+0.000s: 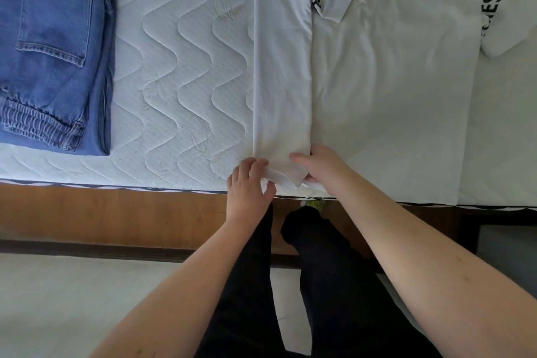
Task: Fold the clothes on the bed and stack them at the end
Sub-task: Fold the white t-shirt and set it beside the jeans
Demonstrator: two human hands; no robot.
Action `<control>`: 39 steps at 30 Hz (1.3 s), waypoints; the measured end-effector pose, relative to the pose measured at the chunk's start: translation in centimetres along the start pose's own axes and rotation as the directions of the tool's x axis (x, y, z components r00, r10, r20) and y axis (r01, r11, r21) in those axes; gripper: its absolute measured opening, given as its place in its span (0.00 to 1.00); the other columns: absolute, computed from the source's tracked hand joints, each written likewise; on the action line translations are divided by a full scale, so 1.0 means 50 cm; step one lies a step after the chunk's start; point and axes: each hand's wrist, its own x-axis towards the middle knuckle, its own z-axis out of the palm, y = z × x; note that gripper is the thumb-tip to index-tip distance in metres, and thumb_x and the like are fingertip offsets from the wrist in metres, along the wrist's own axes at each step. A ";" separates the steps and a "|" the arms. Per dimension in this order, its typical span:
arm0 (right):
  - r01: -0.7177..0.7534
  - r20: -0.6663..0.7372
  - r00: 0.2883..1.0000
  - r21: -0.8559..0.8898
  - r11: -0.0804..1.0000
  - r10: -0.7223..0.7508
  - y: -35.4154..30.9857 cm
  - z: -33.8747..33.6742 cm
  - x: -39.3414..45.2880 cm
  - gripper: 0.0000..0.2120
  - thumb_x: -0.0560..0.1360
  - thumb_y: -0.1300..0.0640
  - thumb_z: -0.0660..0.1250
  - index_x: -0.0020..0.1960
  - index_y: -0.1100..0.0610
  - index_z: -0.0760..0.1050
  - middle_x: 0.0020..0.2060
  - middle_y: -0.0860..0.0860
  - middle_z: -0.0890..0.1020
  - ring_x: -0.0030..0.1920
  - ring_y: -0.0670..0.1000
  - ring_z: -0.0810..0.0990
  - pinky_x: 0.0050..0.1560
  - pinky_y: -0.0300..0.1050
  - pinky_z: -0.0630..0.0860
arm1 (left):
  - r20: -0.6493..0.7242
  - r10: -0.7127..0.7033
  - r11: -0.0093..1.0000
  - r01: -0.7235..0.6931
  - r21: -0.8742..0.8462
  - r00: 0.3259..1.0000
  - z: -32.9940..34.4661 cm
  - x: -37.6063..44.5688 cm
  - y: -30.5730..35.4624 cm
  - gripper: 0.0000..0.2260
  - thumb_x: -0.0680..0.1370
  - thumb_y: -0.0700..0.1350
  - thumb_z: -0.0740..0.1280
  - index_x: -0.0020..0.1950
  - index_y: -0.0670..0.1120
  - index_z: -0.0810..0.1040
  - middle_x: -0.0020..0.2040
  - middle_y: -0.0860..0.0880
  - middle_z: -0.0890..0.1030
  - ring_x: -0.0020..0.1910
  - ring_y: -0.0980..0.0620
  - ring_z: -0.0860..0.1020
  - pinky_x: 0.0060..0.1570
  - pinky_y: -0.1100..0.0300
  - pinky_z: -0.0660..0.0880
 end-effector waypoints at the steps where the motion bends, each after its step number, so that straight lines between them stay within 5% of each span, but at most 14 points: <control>1: 0.020 -0.021 1.000 0.056 0.998 -0.019 -0.002 0.003 -0.008 0.09 0.77 0.57 0.69 0.56 0.56 0.78 0.53 0.54 0.83 0.51 0.53 0.83 0.43 0.43 0.80 | -0.016 0.000 1.000 0.000 -0.008 1.000 0.003 -0.003 0.002 0.23 0.72 0.48 0.72 0.67 0.46 0.74 0.63 0.46 0.74 0.63 0.43 0.73 0.63 0.46 0.69; 5: 0.022 0.095 0.993 0.410 0.912 -0.067 -0.033 0.004 -0.034 0.09 0.78 0.61 0.67 0.59 0.60 0.76 0.52 0.57 0.84 0.46 0.53 0.85 0.39 0.45 0.82 | -0.081 -0.013 1.000 0.011 -0.029 0.997 0.015 -0.001 0.027 0.32 0.70 0.55 0.75 0.70 0.47 0.69 0.66 0.46 0.72 0.63 0.45 0.73 0.58 0.48 0.73; 9: 0.027 0.157 0.982 0.448 0.894 -0.108 -0.059 0.001 -0.044 0.10 0.78 0.63 0.67 0.59 0.60 0.76 0.52 0.57 0.84 0.47 0.53 0.86 0.45 0.45 0.83 | -0.106 -0.161 0.958 0.130 -0.256 0.981 0.015 0.027 0.046 0.24 0.73 0.45 0.72 0.66 0.46 0.69 0.63 0.46 0.70 0.54 0.45 0.77 0.44 0.52 0.78; 13: 0.047 0.126 0.986 0.423 0.905 -0.111 -0.069 -0.012 -0.041 0.05 0.79 0.64 0.66 0.54 0.59 0.77 0.49 0.55 0.84 0.44 0.50 0.85 0.41 0.43 0.83 | -0.131 -0.281 0.874 0.198 -0.443 0.951 -0.015 0.047 0.036 0.13 0.75 0.38 0.69 0.55 0.50 0.71 0.55 0.53 0.73 0.42 0.65 0.75 0.34 0.70 0.70; 24: 0.062 0.064 0.991 0.533 0.844 -0.114 -0.069 0.001 -0.016 0.04 0.79 0.64 0.65 0.52 0.58 0.76 0.46 0.55 0.84 0.41 0.49 0.86 0.37 0.42 0.81 | 0.035 -0.320 0.794 0.288 -0.535 0.947 -0.036 0.041 0.002 0.10 0.78 0.43 0.68 0.51 0.59 0.79 0.43 0.65 0.81 0.46 0.68 0.77 0.39 0.78 0.70; 29: 0.007 0.068 0.997 0.342 0.940 -0.032 -0.048 0.006 0.000 0.03 0.81 0.56 0.63 0.53 0.52 0.75 0.54 0.52 0.81 0.50 0.49 0.83 0.40 0.42 0.81 | 0.136 -0.283 0.738 0.306 -0.601 0.949 -0.051 0.040 -0.013 0.13 0.78 0.40 0.66 0.52 0.59 0.78 0.47 0.61 0.82 0.48 0.64 0.79 0.45 0.72 0.75; 32: -0.016 0.131 0.991 0.289 0.957 -0.023 -0.027 0.023 0.003 0.12 0.79 0.53 0.66 0.61 0.53 0.71 0.57 0.50 0.80 0.56 0.50 0.81 0.47 0.41 0.80 | 0.090 -0.283 0.763 0.282 -0.581 0.955 -0.056 0.035 -0.013 0.13 0.75 0.41 0.70 0.46 0.61 0.76 0.43 0.57 0.80 0.44 0.64 0.78 0.39 0.74 0.73; 39: 0.046 0.160 0.986 0.075 0.996 -0.057 -0.014 0.040 0.010 0.06 0.78 0.50 0.66 0.51 0.51 0.74 0.50 0.55 0.83 0.41 0.51 0.86 0.41 0.43 0.82 | 0.013 -0.441 0.787 0.394 -0.475 0.897 -0.034 0.015 -0.011 0.13 0.74 0.43 0.71 0.37 0.52 0.67 0.29 0.55 0.69 0.27 0.60 0.68 0.26 0.68 0.63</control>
